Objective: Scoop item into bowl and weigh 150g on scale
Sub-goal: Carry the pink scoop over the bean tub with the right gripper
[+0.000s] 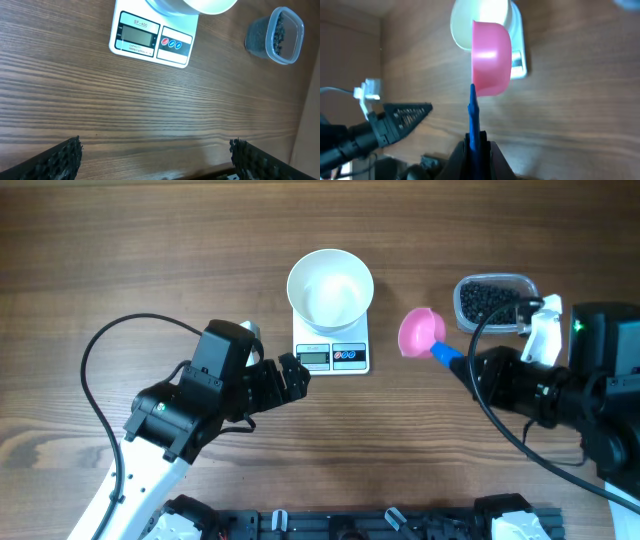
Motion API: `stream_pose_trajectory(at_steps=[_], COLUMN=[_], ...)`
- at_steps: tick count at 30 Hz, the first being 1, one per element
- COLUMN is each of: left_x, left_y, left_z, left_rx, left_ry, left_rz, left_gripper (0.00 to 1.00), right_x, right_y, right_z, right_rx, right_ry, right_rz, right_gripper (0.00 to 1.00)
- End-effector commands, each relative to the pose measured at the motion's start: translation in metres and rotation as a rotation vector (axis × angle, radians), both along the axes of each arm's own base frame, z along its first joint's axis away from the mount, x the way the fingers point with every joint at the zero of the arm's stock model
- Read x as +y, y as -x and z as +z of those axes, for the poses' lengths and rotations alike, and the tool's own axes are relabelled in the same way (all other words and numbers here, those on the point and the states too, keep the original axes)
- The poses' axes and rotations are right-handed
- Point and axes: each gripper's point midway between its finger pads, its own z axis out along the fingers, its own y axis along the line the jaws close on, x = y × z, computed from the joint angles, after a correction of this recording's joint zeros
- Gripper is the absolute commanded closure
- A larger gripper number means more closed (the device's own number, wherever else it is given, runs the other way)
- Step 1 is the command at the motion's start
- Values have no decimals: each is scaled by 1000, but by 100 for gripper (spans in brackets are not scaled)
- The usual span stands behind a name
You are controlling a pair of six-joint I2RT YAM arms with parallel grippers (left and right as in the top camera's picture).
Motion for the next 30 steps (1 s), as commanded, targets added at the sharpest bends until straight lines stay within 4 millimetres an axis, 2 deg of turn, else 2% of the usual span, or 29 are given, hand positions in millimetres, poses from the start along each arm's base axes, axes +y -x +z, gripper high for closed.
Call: stream_pose_trajectory(at_steps=[1,3,7,11,14,17,20,23,27,30], left_x=[4,4,4,4,-3,-6,-10,-15,-15,-19], left_y=[-1,-1,-1,-1,-16,-22,-30,-35,-25,-17], left_z=[2,2,2,2,13,19,26,33,25,22], left_rx=[-22,-22,-22,-22,-96,-126,-171,-259,-208,-172], left_ry=[-16,-16,-16,-16,19,36,57,30,23,47], left_rz=[-3,-3,-3,-3,-1,-2,-2,-96,-125,-152], left_gripper=[0,0,0,0,0,0,0,0,0,0], right_x=[4,0,-26,-28,-29,-35,-43,-42,-53,-75], right_y=[-13,-26,-41,-42,-40,-44,-55,-64,-70,-73], right_z=[24,34,32,32,29,30,39,52,54,53], right_rx=[-115,-187,-228,-228,-232,-251,-311,-408,-426,-420], right_ry=[-29,-11,107,117,144,181,221,269,316,409], right_rz=[10,-13,-137,-143,-124,-138,-170,-119,-166,-264], right_gripper=[96,96,96,96,96,96,96,96,96,96])
